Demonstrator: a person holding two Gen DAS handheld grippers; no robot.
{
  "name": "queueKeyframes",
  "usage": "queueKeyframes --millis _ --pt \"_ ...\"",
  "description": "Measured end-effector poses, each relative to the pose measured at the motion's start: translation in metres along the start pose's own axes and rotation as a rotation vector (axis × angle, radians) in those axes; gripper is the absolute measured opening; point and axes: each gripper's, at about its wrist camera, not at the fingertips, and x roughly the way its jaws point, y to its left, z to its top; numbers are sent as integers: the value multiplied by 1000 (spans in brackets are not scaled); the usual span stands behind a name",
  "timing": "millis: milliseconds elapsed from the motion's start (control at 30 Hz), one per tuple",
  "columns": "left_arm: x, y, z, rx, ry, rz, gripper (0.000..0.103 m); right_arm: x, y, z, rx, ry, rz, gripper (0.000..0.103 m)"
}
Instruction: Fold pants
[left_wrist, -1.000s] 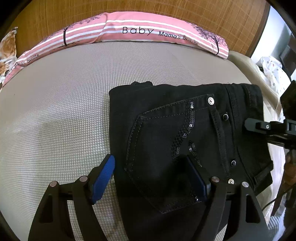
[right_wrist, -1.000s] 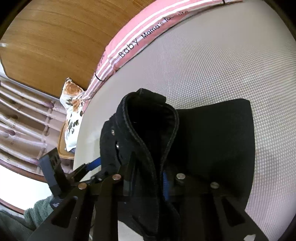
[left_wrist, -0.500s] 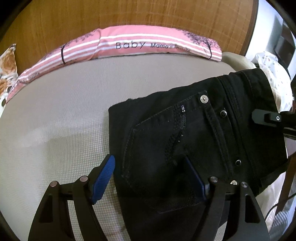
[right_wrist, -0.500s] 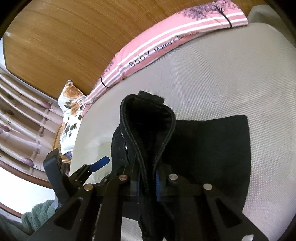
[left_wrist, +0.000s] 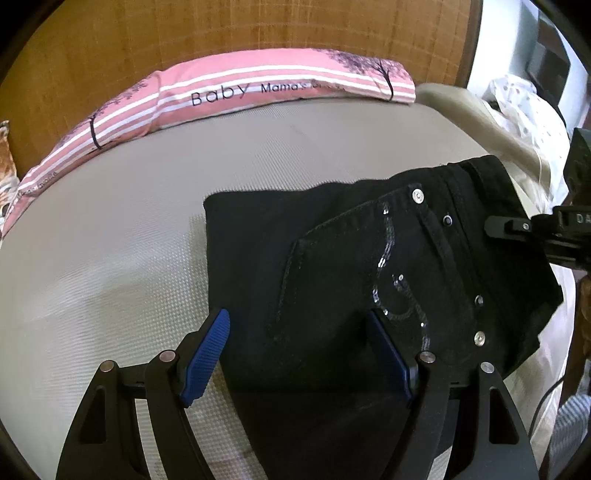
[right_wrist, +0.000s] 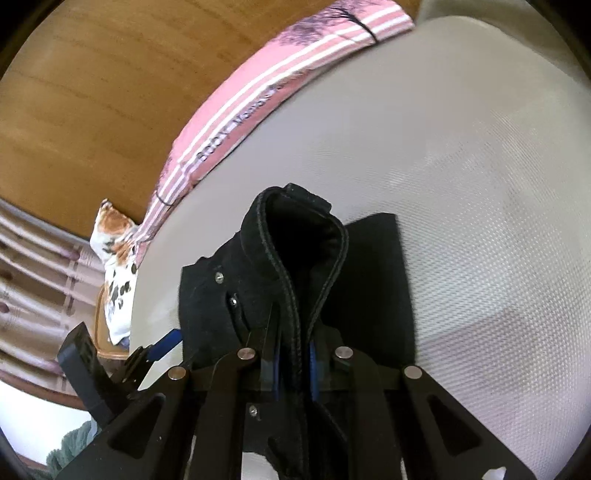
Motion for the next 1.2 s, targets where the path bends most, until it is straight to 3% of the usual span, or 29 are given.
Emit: queueKeyframes --millis 100,167,200,233,633,1200 --pt "8 -2 -5 18 21 7 76 13 -15 -2 16 18 -10 13" --pt "10 -3 -9 23 23 9 76 13 -17 -2 21 21 -11 20" --pt "10 -2 -9 21 20 6 76 11 -16 -2 13 24 -26 30" --pt "10 -2 -8 18 22 2 76 9 -13 -3 2 27 -36 31" --pt "-10 -8 -28 32 48 -109 76 -38 -17 -47 -27 51 -85 33" --pt "-3 -8 -36 31 53 -95 77 -40 -30 -69 101 61 3 38"
